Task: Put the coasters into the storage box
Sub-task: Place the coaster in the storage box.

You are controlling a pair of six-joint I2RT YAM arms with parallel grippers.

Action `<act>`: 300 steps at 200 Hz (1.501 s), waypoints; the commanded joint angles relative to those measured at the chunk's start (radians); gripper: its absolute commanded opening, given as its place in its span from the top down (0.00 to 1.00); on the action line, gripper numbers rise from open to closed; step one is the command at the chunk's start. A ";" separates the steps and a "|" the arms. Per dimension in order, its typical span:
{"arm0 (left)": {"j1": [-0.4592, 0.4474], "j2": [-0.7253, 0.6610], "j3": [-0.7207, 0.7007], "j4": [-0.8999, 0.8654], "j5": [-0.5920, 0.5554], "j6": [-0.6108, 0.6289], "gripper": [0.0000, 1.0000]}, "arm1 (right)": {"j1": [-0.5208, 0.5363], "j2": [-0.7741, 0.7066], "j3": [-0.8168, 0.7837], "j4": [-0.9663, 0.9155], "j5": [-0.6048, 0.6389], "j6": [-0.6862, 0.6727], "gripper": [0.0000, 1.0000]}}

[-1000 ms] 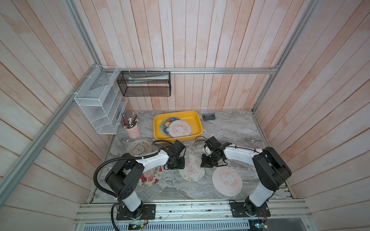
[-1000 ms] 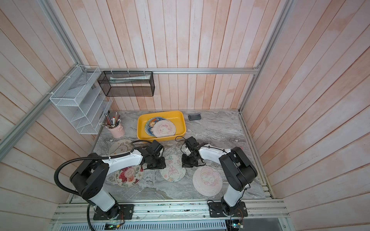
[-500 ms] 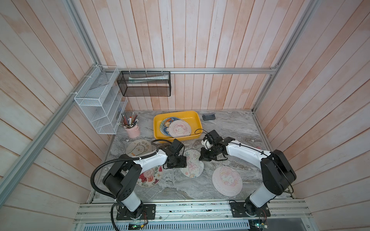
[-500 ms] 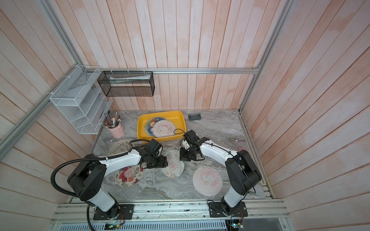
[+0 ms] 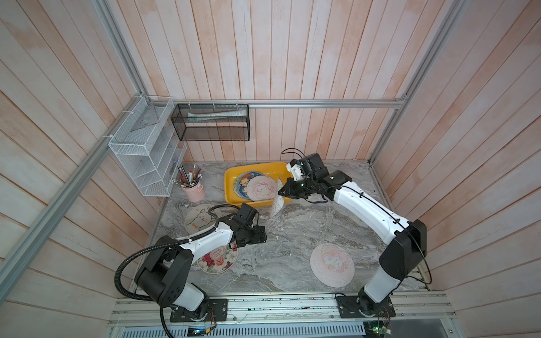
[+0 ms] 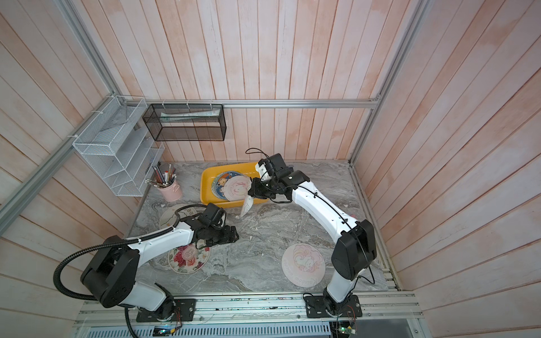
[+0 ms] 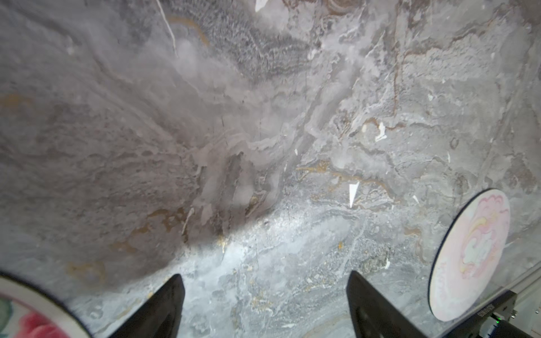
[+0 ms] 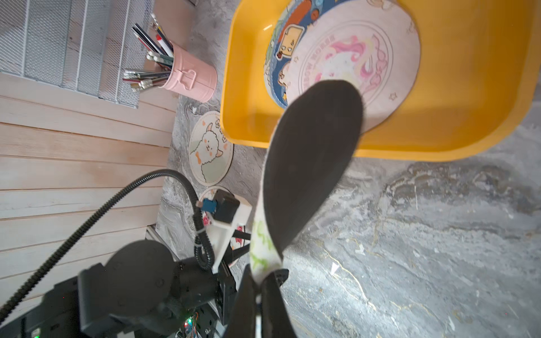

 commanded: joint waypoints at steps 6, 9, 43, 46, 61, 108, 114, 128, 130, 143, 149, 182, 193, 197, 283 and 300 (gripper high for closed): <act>0.007 -0.032 -0.026 0.027 0.008 -0.012 0.11 | 0.005 0.132 0.174 -0.011 -0.019 -0.015 1.00; 0.007 -0.034 -0.026 0.026 0.009 -0.012 0.11 | 0.007 0.150 0.197 -0.011 -0.018 -0.016 1.00; 0.010 -0.059 -0.036 0.020 0.004 -0.016 0.11 | 0.006 0.363 0.463 -0.006 -0.050 -0.016 1.00; 0.010 -0.062 -0.037 0.019 0.004 -0.017 0.10 | 0.006 0.384 0.485 -0.005 -0.055 -0.015 1.00; 0.011 -0.075 -0.042 0.013 0.000 -0.017 0.10 | 0.005 0.490 0.596 -0.019 -0.075 -0.015 1.00; 0.016 -0.101 -0.053 -0.004 -0.010 -0.019 0.10 | -0.027 0.724 0.782 -0.082 -0.102 -0.048 1.00; 0.016 -0.105 -0.053 -0.005 -0.010 -0.019 0.09 | -0.035 0.729 0.765 -0.077 -0.103 -0.053 1.00; 0.016 -0.107 -0.053 -0.008 -0.011 -0.018 0.09 | -0.057 0.723 0.709 -0.071 -0.092 -0.066 1.00; 0.016 -0.106 -0.053 -0.008 -0.011 -0.018 0.09 | -0.062 0.722 0.699 -0.070 -0.090 -0.068 1.00; 0.017 -0.104 -0.051 -0.006 -0.011 -0.017 0.09 | -0.090 0.710 0.639 -0.066 -0.088 -0.075 1.00; 0.017 -0.101 -0.050 -0.005 -0.012 -0.017 0.09 | -0.101 0.706 0.616 -0.065 -0.084 -0.080 1.00; 0.018 -0.085 -0.038 0.000 -0.005 -0.015 0.09 | -0.151 0.698 0.546 -0.086 -0.066 -0.112 0.89; 0.017 -0.081 -0.032 -0.001 -0.005 -0.012 0.09 | -0.161 0.697 0.547 -0.101 -0.058 -0.127 0.68; 0.017 -0.079 -0.028 -0.004 -0.005 -0.013 0.09 | -0.163 0.695 0.548 -0.106 -0.051 -0.132 0.64; 0.017 -0.051 0.010 0.001 -0.001 -0.002 0.07 | -0.180 0.439 0.294 -0.082 0.022 -0.170 0.34; 0.017 -0.044 0.019 0.001 0.002 0.004 0.07 | -0.190 0.336 0.178 -0.070 0.044 -0.168 0.34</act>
